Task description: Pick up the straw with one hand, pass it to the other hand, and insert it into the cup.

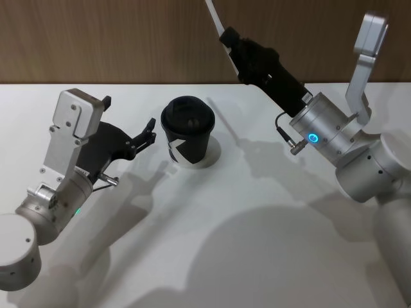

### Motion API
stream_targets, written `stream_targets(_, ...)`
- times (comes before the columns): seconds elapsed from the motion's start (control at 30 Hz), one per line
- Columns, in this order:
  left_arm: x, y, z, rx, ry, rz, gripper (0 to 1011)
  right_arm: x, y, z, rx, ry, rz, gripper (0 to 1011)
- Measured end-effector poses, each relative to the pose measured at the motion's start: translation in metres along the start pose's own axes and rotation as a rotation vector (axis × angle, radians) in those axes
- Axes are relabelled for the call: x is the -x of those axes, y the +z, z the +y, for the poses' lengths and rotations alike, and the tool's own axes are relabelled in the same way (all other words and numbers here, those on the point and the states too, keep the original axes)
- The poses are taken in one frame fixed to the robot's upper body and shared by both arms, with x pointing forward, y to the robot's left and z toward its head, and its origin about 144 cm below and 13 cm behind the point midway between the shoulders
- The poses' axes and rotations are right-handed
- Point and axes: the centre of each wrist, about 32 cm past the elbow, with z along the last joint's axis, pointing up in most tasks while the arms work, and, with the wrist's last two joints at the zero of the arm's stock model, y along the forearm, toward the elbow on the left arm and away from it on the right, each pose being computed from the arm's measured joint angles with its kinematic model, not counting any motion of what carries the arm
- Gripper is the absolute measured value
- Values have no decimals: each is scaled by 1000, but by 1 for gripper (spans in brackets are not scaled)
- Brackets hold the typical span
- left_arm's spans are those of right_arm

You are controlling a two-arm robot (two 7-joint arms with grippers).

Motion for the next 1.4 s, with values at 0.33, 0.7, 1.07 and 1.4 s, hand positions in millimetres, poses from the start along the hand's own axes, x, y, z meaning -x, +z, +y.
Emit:
stream_targets(0.33,-1,1,0,8,-2,3,1003,1,-3,-4,1,4,22,7)
stream_targets(0.7,-13,18,0,91,-50,80,1003,2,-4,-5,2,4,32,7)
stream_targets(1.07,-28,42,-2,202,-145,197,1003,2,-4,-6,1,5,36,7)
stream_targets(1.4,-36,61,-9,291,-255,317,1003,2,-4,-6,1,5,37,7)
